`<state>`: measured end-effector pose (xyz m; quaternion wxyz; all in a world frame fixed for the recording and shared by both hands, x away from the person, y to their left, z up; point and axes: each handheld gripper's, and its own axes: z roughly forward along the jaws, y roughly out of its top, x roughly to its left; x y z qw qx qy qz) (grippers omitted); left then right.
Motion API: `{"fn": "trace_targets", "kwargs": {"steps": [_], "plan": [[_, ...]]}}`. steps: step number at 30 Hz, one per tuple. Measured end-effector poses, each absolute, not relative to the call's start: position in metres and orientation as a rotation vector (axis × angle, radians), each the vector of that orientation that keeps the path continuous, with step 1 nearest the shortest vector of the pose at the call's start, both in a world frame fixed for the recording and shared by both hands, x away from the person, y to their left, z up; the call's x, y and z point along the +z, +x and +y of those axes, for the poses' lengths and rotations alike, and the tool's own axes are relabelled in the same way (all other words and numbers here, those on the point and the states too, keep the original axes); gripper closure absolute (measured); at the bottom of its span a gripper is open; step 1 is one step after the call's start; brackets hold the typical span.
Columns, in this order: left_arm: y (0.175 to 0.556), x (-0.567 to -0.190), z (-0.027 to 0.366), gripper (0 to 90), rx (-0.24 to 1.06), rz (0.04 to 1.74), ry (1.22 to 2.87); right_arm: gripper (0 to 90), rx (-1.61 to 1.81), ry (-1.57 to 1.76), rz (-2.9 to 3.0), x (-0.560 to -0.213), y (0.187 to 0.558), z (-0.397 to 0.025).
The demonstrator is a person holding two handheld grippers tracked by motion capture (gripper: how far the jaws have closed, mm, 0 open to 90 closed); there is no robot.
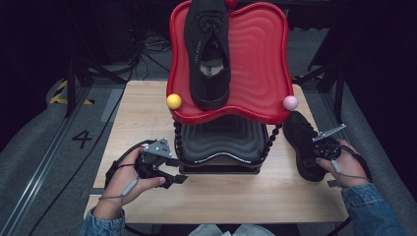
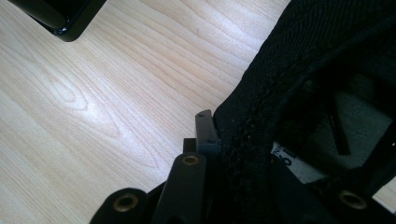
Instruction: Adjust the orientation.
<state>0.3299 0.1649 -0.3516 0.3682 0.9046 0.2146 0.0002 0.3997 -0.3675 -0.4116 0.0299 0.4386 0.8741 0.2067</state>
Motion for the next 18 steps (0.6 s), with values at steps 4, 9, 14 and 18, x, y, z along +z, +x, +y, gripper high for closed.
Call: {"fn": "trace_targets", "kwargs": {"steps": [4,9,14,18], "plan": [[0.33,-0.352,0.166,42.8,-0.005,0.55,2.317,88.5,0.627,1.349,2.7,-0.408,0.399,-0.365],[0.329,-0.352,0.169,42.7,-0.005,0.568,2.316,88.5,0.67,1.361,2.708,-0.39,0.396,-0.361],[0.329,-0.352,0.171,42.8,-0.001,0.568,2.312,88.4,0.679,1.36,2.699,-0.371,0.393,-0.359],[0.329,-0.352,0.172,42.8,0.0,0.574,2.313,88.4,0.69,1.363,2.703,-0.357,0.392,-0.359]]}}
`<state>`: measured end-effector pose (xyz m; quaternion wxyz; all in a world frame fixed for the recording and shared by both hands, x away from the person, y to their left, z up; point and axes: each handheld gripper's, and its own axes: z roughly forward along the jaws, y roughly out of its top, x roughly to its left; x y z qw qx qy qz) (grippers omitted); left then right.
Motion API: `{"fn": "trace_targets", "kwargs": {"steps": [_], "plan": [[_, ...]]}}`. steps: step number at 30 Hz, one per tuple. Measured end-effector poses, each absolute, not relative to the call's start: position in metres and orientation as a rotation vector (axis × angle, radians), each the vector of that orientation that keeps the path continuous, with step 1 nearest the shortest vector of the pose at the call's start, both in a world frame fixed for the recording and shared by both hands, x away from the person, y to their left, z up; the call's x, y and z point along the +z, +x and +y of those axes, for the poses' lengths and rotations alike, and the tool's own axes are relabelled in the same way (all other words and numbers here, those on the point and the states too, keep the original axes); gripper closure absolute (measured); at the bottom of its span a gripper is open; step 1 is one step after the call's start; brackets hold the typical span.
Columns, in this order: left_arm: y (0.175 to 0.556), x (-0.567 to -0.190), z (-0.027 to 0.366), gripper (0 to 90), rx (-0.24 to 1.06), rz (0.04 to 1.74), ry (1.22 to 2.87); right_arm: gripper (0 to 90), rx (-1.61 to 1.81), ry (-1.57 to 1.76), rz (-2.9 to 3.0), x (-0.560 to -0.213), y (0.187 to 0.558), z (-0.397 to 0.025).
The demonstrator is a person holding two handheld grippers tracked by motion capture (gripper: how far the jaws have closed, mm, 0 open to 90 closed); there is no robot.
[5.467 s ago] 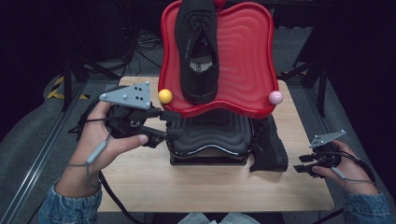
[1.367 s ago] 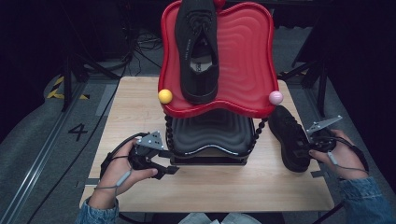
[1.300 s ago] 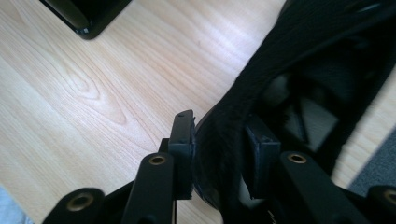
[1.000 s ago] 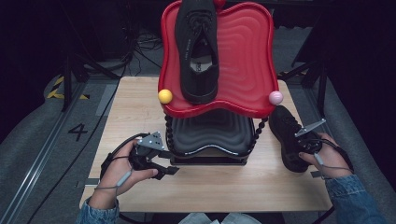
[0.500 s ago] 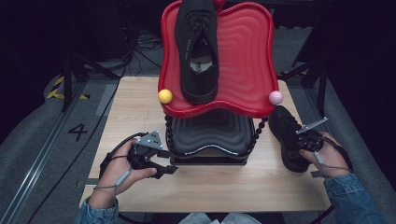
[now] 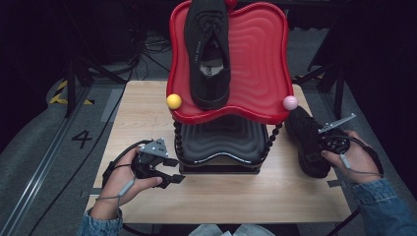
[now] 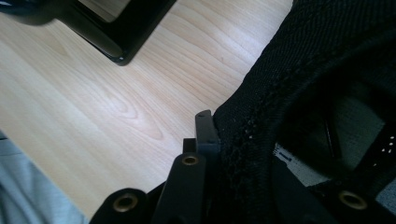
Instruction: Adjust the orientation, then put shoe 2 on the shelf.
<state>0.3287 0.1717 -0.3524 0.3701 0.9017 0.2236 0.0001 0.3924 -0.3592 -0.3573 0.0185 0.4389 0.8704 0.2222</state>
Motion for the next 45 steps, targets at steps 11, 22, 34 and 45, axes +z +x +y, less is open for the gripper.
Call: {"fn": "trace_targets", "kwargs": {"steps": [11,22,34,45], "plan": [[0.329,-0.353,0.172,42.5,-0.009,0.575,2.31,88.3,0.74,1.333,2.677,-0.305,0.389,-0.358],[0.329,-0.353,0.174,41.5,-0.005,0.579,2.309,88.3,0.762,1.297,2.652,-0.254,0.387,-0.354],[0.328,-0.354,0.175,41.1,-0.007,0.587,2.309,88.2,0.791,1.244,2.618,-0.199,0.383,-0.348],[0.328,-0.354,0.176,40.6,-0.002,0.588,2.318,88.1,0.818,1.203,2.601,-0.162,0.38,-0.34]]}}
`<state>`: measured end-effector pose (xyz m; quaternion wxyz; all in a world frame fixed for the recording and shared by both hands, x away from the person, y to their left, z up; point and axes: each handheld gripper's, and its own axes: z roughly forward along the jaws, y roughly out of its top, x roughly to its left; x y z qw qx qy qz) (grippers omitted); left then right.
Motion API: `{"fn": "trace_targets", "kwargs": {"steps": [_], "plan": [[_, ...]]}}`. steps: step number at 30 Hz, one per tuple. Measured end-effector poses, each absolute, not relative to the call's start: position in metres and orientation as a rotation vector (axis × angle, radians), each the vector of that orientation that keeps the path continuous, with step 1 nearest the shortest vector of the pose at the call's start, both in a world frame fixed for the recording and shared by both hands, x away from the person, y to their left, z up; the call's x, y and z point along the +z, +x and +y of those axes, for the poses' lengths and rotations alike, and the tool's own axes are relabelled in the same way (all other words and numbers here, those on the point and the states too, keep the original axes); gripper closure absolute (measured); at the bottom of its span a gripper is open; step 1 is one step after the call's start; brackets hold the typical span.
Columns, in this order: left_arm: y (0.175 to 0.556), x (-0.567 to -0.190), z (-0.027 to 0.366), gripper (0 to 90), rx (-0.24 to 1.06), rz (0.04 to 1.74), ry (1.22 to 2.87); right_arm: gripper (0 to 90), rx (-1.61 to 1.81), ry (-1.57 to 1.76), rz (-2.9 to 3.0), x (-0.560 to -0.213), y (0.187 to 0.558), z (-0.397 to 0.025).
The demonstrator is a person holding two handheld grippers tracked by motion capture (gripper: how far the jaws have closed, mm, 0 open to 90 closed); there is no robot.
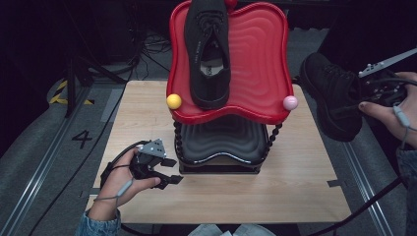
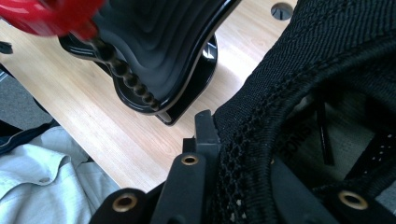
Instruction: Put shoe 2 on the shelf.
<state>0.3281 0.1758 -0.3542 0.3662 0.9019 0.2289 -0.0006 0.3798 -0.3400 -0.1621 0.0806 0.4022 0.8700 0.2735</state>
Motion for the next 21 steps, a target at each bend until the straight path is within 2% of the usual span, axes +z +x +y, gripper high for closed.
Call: {"fn": "trace_targets", "kwargs": {"steps": [21], "plan": [[0.327,-0.356,0.176,39.5,-0.003,0.598,2.322,88.2,0.83,1.107,2.557,-0.103,0.37,-0.321]]}}
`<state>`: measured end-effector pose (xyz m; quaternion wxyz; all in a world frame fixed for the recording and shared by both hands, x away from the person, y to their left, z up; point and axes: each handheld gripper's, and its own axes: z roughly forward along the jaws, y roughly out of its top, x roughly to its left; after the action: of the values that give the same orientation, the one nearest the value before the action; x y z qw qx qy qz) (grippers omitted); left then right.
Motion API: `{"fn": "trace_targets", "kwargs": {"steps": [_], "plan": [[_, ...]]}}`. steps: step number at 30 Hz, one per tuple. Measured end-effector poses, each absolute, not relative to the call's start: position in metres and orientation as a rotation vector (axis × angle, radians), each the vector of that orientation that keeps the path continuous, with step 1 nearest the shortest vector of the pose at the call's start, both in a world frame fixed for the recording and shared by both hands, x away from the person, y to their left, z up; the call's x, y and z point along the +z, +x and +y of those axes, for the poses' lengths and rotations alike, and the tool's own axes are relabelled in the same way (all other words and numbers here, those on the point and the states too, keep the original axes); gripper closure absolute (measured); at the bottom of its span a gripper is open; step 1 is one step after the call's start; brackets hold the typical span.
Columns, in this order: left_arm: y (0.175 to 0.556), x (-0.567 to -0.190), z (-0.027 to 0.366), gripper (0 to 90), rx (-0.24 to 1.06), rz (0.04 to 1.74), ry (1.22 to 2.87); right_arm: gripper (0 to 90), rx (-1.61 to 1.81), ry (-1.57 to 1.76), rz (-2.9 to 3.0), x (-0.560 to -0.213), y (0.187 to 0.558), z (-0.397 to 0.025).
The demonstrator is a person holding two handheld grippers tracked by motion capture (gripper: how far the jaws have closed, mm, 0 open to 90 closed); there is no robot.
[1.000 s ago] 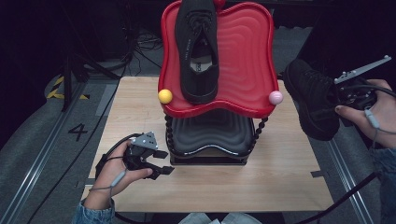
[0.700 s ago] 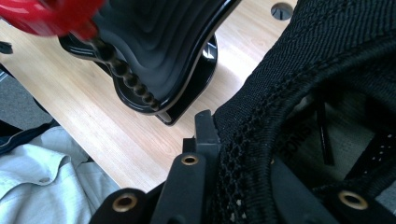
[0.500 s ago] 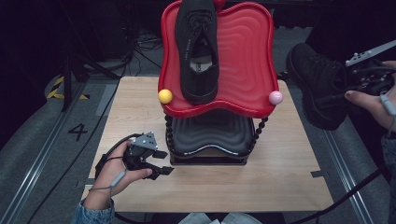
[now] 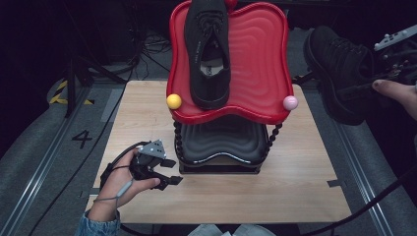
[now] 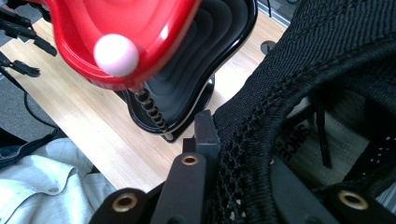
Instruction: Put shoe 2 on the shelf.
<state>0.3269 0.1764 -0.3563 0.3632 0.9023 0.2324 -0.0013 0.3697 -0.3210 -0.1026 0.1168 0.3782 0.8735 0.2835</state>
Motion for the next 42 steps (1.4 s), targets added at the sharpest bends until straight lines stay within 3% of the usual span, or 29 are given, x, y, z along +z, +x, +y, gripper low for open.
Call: {"fn": "trace_targets", "kwargs": {"steps": [20,42], "plan": [[0.32,-0.36,0.184,39.4,-0.004,0.637,2.321,88.2,0.805,0.999,2.526,-0.055,0.361,-0.276],[0.32,-0.363,0.185,38.8,-0.022,0.64,2.336,88.1,0.806,0.885,2.557,-0.041,0.364,-0.219]]}}
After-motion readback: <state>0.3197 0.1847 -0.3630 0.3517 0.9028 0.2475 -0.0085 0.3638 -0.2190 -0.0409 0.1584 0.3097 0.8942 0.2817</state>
